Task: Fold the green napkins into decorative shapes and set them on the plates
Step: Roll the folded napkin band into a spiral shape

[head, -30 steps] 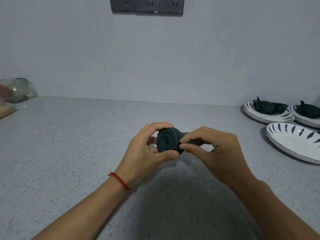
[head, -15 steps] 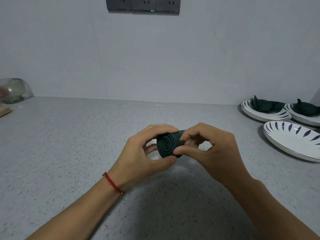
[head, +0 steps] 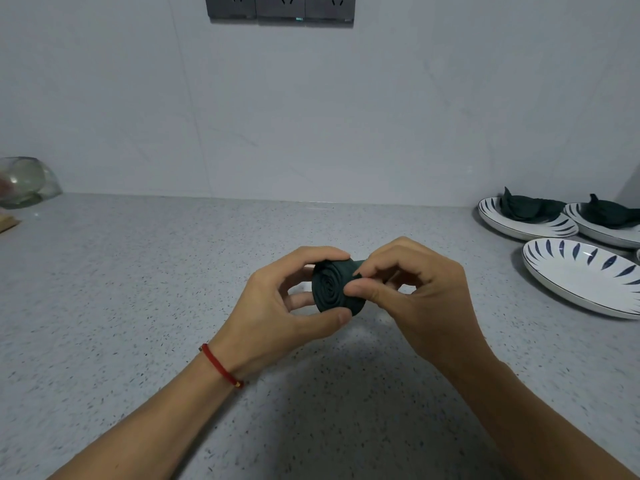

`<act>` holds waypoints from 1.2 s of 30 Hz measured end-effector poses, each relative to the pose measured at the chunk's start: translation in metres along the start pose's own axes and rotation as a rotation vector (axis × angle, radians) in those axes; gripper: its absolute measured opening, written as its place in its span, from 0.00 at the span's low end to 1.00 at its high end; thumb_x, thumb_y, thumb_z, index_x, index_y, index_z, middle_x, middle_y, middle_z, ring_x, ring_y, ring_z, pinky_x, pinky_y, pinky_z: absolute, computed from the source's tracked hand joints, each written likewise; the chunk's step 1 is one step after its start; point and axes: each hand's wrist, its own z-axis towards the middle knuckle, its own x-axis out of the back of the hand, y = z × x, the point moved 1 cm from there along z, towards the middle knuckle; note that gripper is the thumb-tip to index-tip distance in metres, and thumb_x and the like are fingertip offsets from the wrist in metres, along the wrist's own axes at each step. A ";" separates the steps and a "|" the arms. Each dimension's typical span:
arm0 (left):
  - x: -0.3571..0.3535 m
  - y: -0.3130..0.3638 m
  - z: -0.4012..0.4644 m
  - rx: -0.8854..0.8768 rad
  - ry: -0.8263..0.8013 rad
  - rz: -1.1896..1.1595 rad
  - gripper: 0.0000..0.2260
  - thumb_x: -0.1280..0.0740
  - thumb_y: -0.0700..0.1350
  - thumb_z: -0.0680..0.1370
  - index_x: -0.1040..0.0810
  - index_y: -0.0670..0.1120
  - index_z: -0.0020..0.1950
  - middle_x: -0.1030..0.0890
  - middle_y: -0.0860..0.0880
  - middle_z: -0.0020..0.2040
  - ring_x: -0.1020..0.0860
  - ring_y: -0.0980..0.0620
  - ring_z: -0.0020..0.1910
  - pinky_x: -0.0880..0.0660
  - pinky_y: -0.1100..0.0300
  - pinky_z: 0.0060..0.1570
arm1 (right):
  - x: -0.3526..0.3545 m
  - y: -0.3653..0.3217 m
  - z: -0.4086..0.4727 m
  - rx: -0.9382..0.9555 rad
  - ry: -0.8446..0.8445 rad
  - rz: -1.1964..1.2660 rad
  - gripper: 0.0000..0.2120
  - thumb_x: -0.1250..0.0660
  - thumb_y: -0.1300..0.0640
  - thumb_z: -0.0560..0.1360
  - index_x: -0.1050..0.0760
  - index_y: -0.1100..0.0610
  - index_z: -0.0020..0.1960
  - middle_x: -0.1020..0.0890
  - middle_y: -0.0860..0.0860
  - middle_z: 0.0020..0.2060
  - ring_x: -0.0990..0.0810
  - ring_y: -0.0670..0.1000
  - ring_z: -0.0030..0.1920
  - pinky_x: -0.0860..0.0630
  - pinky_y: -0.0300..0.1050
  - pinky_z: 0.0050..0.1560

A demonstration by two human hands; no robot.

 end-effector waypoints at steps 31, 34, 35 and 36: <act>0.000 0.000 -0.002 -0.154 0.204 0.306 0.24 0.21 0.42 0.69 0.21 0.51 0.64 0.18 0.53 0.58 0.21 0.46 0.61 0.19 0.54 0.54 | -0.002 0.002 -0.002 0.077 0.002 -0.178 0.04 0.22 0.59 0.72 0.14 0.56 0.46 0.16 0.45 0.41 0.17 0.45 0.42 0.21 0.43 0.36; 0.001 -0.001 -0.002 -0.159 0.208 0.379 0.24 0.20 0.42 0.69 0.21 0.52 0.64 0.18 0.56 0.58 0.20 0.48 0.60 0.18 0.56 0.54 | -0.005 0.006 -0.002 -0.071 -0.043 -0.117 0.03 0.23 0.57 0.73 0.16 0.53 0.45 0.17 0.42 0.39 0.18 0.47 0.40 0.21 0.47 0.36; 0.000 -0.001 -0.002 -0.160 0.206 0.387 0.24 0.20 0.42 0.69 0.21 0.52 0.64 0.18 0.56 0.58 0.20 0.48 0.60 0.18 0.56 0.53 | -0.005 0.007 -0.001 -0.130 -0.066 -0.087 0.03 0.23 0.56 0.73 0.17 0.52 0.45 0.18 0.41 0.38 0.19 0.48 0.39 0.20 0.49 0.36; 0.000 -0.001 -0.002 -0.163 0.204 0.400 0.24 0.20 0.42 0.69 0.21 0.52 0.64 0.18 0.56 0.58 0.20 0.49 0.60 0.18 0.57 0.53 | -0.005 0.008 -0.001 -0.175 -0.094 -0.068 0.03 0.24 0.56 0.73 0.17 0.52 0.45 0.19 0.40 0.38 0.20 0.47 0.38 0.20 0.48 0.36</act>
